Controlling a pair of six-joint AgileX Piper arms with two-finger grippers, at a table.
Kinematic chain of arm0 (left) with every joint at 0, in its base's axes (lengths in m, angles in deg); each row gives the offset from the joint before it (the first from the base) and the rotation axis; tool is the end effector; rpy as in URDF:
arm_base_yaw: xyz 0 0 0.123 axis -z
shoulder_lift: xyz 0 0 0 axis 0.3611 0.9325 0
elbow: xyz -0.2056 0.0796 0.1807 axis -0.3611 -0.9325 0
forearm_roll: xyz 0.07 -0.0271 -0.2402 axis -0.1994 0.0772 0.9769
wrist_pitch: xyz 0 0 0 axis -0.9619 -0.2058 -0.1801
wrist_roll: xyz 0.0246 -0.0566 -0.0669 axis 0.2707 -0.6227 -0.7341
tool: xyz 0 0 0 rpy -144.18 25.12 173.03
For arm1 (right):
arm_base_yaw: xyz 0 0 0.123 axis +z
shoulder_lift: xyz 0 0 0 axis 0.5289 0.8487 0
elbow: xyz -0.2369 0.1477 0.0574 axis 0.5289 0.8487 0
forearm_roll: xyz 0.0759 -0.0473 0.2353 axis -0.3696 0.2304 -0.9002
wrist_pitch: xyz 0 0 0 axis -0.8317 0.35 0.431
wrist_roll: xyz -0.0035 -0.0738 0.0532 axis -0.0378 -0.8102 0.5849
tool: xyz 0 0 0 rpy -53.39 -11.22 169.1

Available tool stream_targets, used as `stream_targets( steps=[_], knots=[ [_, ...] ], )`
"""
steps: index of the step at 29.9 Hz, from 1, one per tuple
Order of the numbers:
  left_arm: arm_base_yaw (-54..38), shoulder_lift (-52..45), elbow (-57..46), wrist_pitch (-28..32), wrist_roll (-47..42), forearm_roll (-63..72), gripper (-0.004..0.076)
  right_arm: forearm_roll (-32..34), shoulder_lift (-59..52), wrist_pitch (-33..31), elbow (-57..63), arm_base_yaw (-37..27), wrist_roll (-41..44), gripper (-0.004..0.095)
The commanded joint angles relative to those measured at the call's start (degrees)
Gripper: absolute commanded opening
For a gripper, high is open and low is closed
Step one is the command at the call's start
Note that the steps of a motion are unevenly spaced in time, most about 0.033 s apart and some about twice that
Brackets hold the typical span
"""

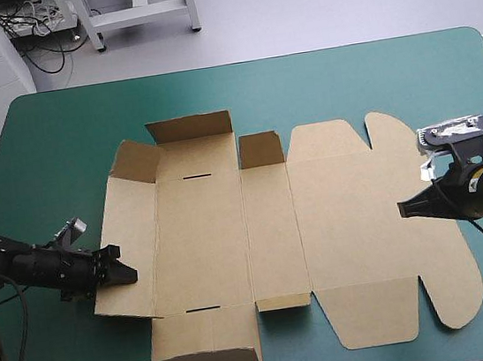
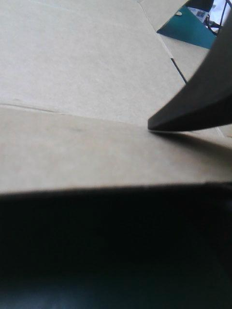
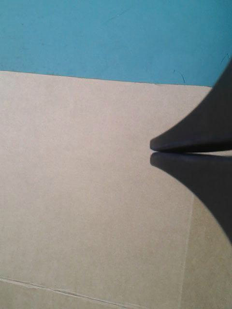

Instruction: Fold the box

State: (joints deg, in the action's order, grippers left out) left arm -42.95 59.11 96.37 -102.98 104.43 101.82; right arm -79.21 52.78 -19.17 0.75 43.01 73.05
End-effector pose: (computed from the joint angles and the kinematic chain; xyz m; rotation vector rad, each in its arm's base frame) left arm 0.2392 0.0319 0.1913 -0.2068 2.8699 -1.0905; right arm 0.1699 0.0295 0.3742 -0.2224 2.5049 0.0288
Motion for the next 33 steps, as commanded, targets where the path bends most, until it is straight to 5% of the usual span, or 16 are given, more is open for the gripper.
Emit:
stream_targets(
  steps=[1,2,12,33],
  knots=[
    [0.35,-1.56,0.85,-6.78,-1.64,5.18,0.0027,-0.04,-0.76,2.28,-1.38,-0.40,-0.48,-0.0023],
    [0.35,-1.56,0.85,-6.78,-0.95,6.54,-0.0036,-0.04,-0.76,2.28,-1.38,-0.40,-0.48,-0.0023],
    [4.10,-4.03,6.51,-6.78,2.86,12.42,-0.0030,-0.13,-0.76,1.85,-1.38,-0.40,-0.48,-0.0023],
    [28.44,-3.42,62.05,-6.41,-16.78,-17.62,-0.0030,2.70,-1.45,0.73,-8.85,-0.40,-0.57,-0.0023]
  ],
)
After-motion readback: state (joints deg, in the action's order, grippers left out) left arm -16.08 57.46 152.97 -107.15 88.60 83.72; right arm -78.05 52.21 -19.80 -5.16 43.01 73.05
